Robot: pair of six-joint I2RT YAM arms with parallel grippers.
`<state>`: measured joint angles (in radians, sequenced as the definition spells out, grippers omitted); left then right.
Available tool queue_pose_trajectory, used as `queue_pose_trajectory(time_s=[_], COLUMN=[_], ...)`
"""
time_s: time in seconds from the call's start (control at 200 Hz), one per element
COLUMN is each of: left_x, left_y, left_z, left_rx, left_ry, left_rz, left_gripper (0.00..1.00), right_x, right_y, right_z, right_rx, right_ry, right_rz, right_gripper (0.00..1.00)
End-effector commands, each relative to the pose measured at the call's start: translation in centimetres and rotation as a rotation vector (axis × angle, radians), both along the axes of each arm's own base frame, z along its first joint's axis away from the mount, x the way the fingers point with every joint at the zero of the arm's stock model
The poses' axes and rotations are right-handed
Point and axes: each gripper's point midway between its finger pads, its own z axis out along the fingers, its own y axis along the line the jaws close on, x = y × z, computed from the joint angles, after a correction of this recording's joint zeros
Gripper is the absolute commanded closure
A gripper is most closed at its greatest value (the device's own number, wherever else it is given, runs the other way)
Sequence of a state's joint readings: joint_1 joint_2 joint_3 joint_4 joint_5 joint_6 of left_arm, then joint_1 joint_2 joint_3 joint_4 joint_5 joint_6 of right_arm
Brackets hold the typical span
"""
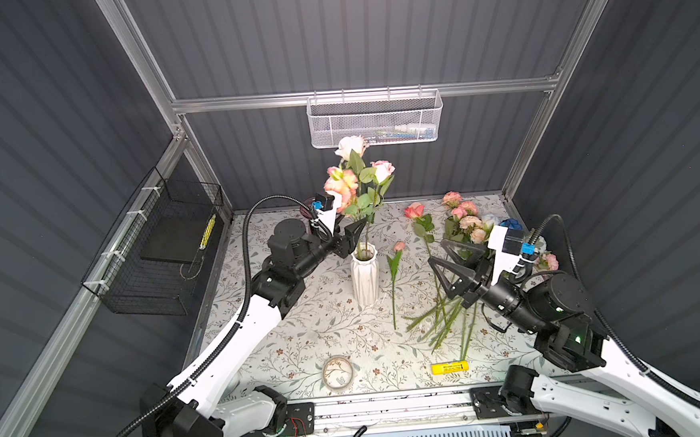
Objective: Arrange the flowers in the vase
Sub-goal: 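Lower carnation into white vase, open left gripper while right returns to pile, then grasp another pink rose stem in the pile with the right gripper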
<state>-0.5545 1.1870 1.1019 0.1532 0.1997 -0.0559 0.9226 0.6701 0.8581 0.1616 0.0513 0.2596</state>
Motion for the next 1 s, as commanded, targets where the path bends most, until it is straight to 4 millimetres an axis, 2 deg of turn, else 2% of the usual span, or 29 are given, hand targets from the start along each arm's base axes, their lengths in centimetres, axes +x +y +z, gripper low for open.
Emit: queue_pose_trajectory(time_s=[0.0,0.22,0.31,0.44,0.565,0.635,0.74,0.82,0.925,0.985,0.995], left_x=[-1.2,-3.7,-5.0,-6.6,-7.8,-8.6,-9.6,-10.3,-10.9,-11.1,-11.1], left_y=[2.0,4.8,6.1,7.2,8.2,8.6,8.9,9.0,9.2,9.4,9.4], left_z=[4.8,8.6,9.9,10.5,8.7,7.2,4.6,2.6,0.9,0.1,0.0], left_rx=[-0.092,-0.178,-0.225,-0.261,-0.288,-0.301,-0.312,-0.314,-0.318,-0.315,-0.315], left_ry=[-0.109,-0.185,-0.210,-0.200,-0.142,-0.109,-0.051,-0.003,0.044,0.067,0.068], left_rz=[0.052,0.113,0.137,0.136,0.142,0.135,0.115,0.103,0.099,0.101,0.101], left_gripper=[0.30,0.13,0.01,0.00,0.00,0.00,0.00,0.00,0.00,0.00,0.00], right_x=[0.4,0.9,1.5,3.6,6.2,8.1,11.2,13.1,15.1,16.2,16.5], right_y=[-0.2,-0.5,-0.7,-1.7,-2.5,-3.6,-6.0,-8.0,-10.4,-11.2,-11.2], right_z=[-0.3,-1.4,-2.6,-5.7,-9.7,-12.8,-18.2,-22.0,-26.0,-27.5,-28.3], right_rx=[-0.001,-0.016,-0.034,-0.093,-0.146,-0.162,-0.160,-0.177,-0.191,-0.180,-0.190], right_ry=[0.007,0.035,0.067,0.158,0.294,0.413,0.625,0.754,0.877,0.925,0.947], right_rz=[-0.024,-0.056,-0.093,-0.214,-0.297,-0.345,-0.426,-0.497,-0.577,-0.593,-0.595], right_gripper=[0.32,0.27,0.27,0.28,0.32,0.35,0.42,0.44,0.44,0.44,0.45])
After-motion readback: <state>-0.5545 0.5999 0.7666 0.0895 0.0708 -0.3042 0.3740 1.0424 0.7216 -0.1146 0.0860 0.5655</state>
